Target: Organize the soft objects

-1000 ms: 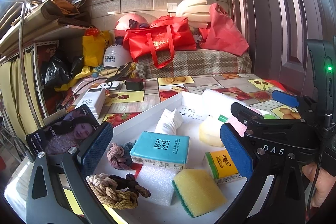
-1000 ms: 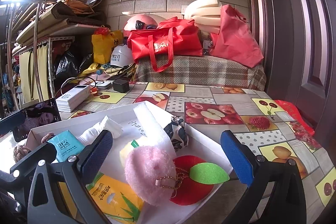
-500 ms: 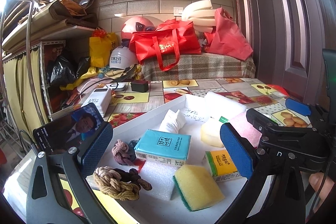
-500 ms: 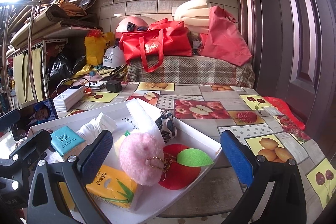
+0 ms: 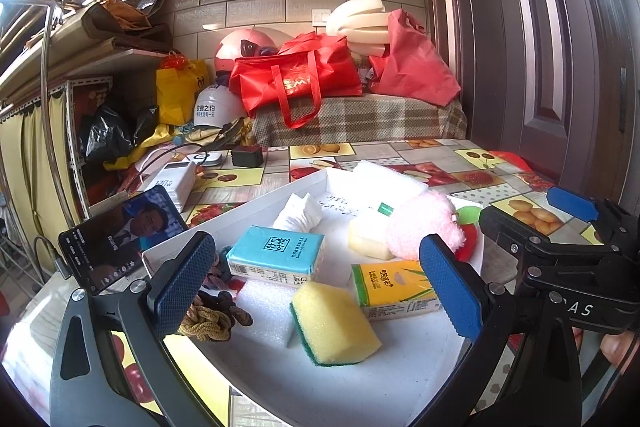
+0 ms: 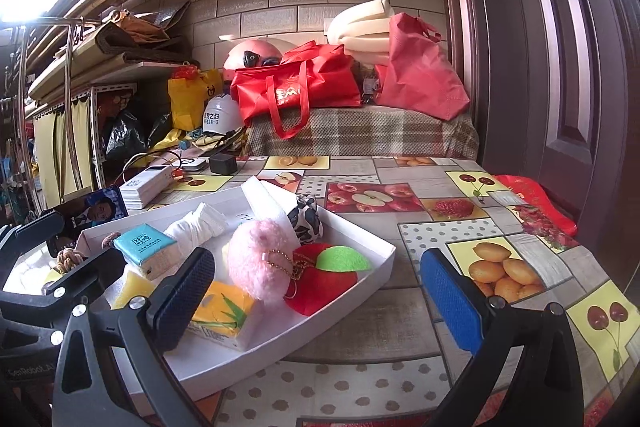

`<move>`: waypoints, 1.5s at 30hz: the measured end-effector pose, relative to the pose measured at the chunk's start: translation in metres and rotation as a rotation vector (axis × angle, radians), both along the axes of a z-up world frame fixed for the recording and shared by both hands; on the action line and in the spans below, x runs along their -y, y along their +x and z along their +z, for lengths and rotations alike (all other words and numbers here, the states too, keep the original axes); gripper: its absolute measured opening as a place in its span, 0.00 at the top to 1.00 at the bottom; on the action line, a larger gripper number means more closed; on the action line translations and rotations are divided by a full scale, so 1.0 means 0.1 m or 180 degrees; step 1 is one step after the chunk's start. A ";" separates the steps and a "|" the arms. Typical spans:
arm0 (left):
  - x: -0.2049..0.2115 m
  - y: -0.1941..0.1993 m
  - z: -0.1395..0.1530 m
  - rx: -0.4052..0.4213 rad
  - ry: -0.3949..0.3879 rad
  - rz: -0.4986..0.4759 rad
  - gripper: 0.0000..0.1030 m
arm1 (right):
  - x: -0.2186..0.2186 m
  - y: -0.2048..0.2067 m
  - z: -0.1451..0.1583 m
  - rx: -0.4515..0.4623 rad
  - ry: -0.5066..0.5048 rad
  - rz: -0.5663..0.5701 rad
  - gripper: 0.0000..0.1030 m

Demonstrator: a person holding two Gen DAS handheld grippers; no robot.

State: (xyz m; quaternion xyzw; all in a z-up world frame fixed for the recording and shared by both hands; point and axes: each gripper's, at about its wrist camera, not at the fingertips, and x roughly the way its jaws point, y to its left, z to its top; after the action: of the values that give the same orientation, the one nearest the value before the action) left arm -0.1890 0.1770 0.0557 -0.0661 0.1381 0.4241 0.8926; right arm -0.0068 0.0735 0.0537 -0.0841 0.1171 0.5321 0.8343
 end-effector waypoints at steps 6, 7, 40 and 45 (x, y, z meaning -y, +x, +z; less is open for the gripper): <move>0.13 0.04 -0.01 -0.0085 -0.0012 -0.0063 0.00 | 0.36 -0.02 -0.02 0.0035 -0.0042 -0.0017 0.00; 0.16 0.05 -0.02 -0.0103 -0.0002 -0.0075 0.00 | 0.43 -0.04 -0.02 0.0067 -0.0031 -0.0054 0.00; 0.71 -0.05 0.00 -0.0331 -0.0176 0.0344 0.00 | 1.68 -0.12 0.08 0.0025 0.0787 -0.0850 0.00; 0.79 0.01 -0.05 -0.0631 -0.0106 0.0609 0.00 | 1.60 -0.09 0.08 0.0019 0.0689 -0.0839 0.00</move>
State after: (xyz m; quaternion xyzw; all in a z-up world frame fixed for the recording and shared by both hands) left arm -0.1878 0.0975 0.0505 -0.0516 0.2256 0.5093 0.8289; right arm -0.0160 -0.0862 0.0619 0.0207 0.0666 0.4274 0.9014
